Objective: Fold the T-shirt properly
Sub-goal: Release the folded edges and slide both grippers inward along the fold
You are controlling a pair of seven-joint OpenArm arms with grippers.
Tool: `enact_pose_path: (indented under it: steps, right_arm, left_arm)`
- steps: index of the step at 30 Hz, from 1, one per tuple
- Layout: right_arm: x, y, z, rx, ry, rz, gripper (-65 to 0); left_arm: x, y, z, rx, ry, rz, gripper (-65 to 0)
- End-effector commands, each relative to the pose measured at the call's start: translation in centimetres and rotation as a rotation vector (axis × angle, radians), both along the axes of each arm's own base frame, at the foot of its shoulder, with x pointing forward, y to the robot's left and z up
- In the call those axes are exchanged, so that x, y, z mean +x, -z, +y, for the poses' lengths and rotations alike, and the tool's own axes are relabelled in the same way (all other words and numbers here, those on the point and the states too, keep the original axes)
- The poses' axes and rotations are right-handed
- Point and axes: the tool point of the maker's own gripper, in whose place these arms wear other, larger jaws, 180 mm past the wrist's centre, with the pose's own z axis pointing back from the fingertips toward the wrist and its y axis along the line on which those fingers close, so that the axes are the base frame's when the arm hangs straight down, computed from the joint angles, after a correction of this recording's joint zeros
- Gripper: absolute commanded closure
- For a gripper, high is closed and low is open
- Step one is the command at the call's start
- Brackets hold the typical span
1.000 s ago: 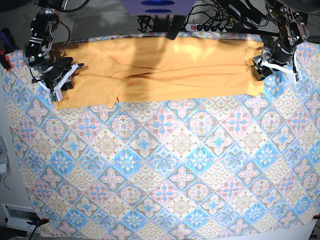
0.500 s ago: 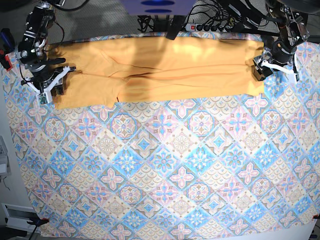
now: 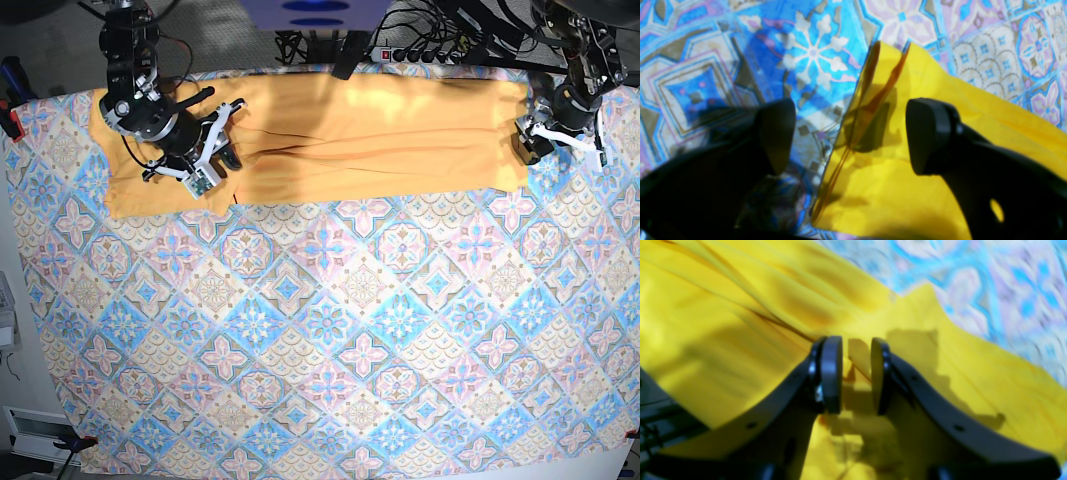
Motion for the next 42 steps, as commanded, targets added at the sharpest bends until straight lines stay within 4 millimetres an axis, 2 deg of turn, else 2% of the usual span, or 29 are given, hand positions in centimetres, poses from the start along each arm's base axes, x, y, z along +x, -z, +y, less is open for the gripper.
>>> enact_pose_path:
  steps: [1, 4, 7, 11, 17, 26, 33, 42]
  right_arm:
    - [0.6, -0.9, -0.1, 0.011, 0.0, -0.036, -14.6]
    - [0.6, -0.9, 0.0, 0.012, 0.0, -0.036, -14.6]
    - [0.6, -0.9, 0.0, 0.013, 0.0, -0.038, -14.6]
    - [0.7, -1.0, -0.1, 0.012, 0.003, -0.04, -14.6]
    - [0.7, -1.0, -0.2, 0.011, 0.006, -0.04, -14.6]
    - [0.7, -1.0, 0.0, 0.014, 0.002, -0.039, -14.6]
    - [0.7, -1.0, 0.0, 0.016, 0.003, -0.039, -14.6]
    - [0.7, -1.0, 0.0, 0.016, 0.003, -0.041, -14.6]
  left_arm:
    - [1.1, -1.0, 0.1, 0.018, 0.032, -0.032, -50.4]
    - [1.1, 0.0, -0.7, 0.0, 0.063, -0.003, -50.4]
    - [2.3, -0.1, -1.0, 0.001, 0.076, -0.02, -50.4]
    - [2.4, -0.1, -1.1, 0.0, 0.077, -0.022, -50.4]
    - [0.8, 2.3, -0.5, -0.033, 0.035, 0.047, -50.1]
    - [0.1, 3.4, -0.5, -0.053, 0.015, 0.076, -50.0]
    - [0.0, 4.6, -4.2, -0.096, 0.109, 0.111, -49.9]
    - [-0.5, 4.8, -6.6, -0.123, 0.159, 0.116, -49.9]
